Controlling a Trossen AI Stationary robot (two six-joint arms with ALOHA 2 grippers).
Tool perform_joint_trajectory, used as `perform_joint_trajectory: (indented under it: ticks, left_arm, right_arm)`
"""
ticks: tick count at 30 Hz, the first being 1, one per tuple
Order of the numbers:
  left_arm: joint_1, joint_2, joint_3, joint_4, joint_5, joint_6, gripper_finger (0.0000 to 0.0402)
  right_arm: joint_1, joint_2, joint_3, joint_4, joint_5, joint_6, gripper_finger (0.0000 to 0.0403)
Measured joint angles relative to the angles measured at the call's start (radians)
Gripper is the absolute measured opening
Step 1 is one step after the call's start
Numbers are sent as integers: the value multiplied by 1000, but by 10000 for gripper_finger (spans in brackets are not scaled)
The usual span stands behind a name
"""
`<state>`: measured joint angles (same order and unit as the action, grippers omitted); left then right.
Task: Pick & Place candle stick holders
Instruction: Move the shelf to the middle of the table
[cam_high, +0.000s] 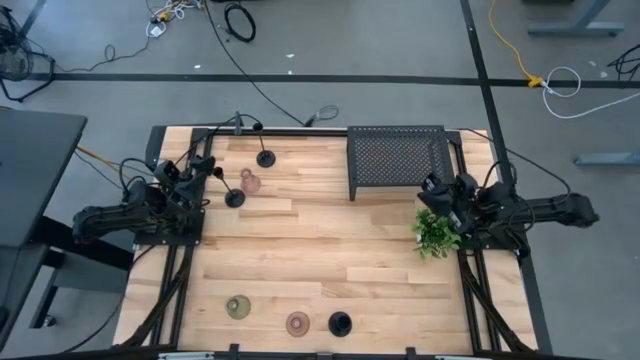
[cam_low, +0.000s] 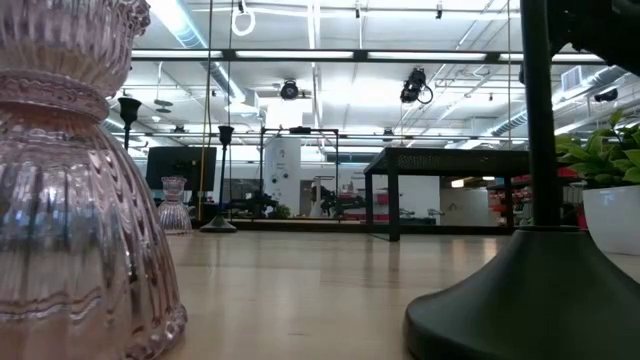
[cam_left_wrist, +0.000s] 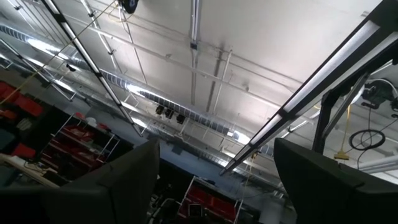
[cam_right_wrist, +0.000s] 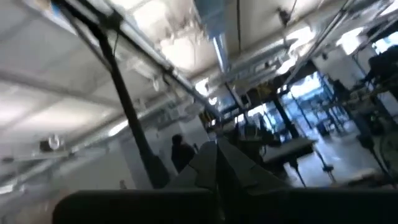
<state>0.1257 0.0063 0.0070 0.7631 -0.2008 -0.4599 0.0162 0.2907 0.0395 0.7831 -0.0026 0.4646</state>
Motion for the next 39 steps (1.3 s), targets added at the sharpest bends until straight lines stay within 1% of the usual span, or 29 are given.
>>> perform_joint_trajectory:
  ticks: [1,2,5,7,8,10,12,14,17,18,20,22,26,28,33,36,39]
  left_arm:
    - [0,0,0,0,0,0,314]
    - [0,0,0,0,0,0,314]
    - [0,0,0,-5,0,0,314]
    - [0,0,0,-8,0,0,314]
    - [0,0,0,-10,0,1,314]
    - [0,0,0,-21,0,1,314]
    - [0,0,0,-23,0,0,314]
    - [0,0,0,-23,0,0,314]
    - [0,0,0,-24,0,0,314]
    - [0,0,0,-25,0,0,314]
    - [0,0,0,-31,0,0,314]
    - [0,0,0,-33,0,0,314]
    - [0,0,0,-40,0,0,314]
    - [0,0,0,-43,0,0,314]
    - [0,0,0,-63,0,0,314]
    - [0,0,0,-67,2,0,314]
    - [0,0,0,-74,3,0,314]
  right_arm:
    - [0,11,3,24,-1,-7,11]
    - [0,22,18,9,-19,-27,11]
    - [7,58,80,-148,-41,-82,11]
    - [19,110,133,-208,-19,-86,11]
    - [23,134,157,-228,-12,-113,11]
    - [27,177,207,-288,-40,-174,11]
    - [28,215,271,-393,-61,-214,11]
    - [27,248,345,-579,-33,-221,11]
    - [40,326,456,-871,97,-242,11]
    - [51,358,485,-941,153,-254,11]
    - [83,413,533,-1023,275,-311,11]
    - [109,457,581,-1070,392,-374,11]
    - [133,533,667,-1179,530,-440,11]
    - [145,565,691,-1228,599,-447,11]
    - [214,662,702,-1284,705,-532,4]
    - [268,724,702,-1287,760,-534,2]
    - [315,780,702,-1297,878,-513,2]
